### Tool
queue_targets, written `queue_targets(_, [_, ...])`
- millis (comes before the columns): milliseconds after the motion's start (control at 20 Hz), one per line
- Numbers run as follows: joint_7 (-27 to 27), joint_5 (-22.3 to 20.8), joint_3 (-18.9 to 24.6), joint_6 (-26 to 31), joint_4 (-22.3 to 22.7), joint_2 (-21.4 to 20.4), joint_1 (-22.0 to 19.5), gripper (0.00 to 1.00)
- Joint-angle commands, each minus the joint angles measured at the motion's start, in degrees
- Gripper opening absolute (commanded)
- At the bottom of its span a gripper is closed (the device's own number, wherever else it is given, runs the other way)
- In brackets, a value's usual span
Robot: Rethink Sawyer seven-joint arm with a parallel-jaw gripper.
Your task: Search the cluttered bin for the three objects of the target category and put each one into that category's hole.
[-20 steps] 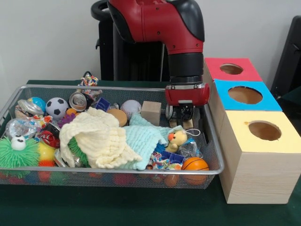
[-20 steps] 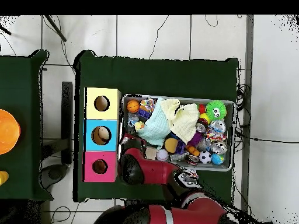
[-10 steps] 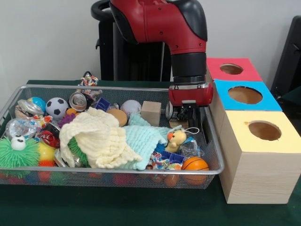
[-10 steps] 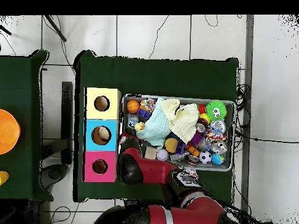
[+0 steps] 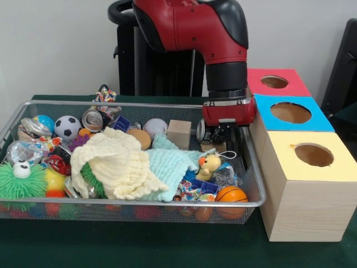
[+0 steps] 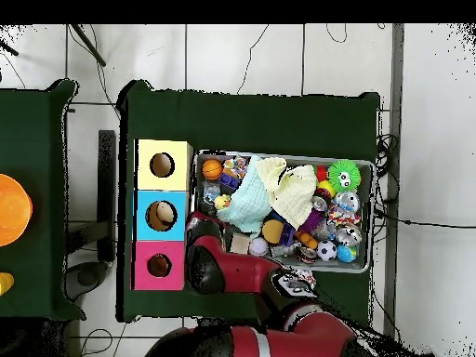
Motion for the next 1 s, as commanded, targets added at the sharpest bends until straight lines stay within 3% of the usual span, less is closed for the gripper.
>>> queue_targets(50, [11.56, 1.66, -0.48, -7.55, -3.19, 2.15, 0.17, 0.0])
queue_targets(100, [11.05, 1.89, -0.85, -7.81, -3.26, 2.14, 0.46, 1.0])
queue_targets(350, [11.01, 2.47, -1.31, -8.48, -3.17, 1.95, 0.66, 1.0])
queue_targets(800, [6.36, 3.39, -7.96, -9.46, -5.19, -0.63, 5.34, 1.0])
queue_targets(1000, [6.82, 2.71, -8.84, -10.17, -6.2, -0.43, 6.2, 1.0])
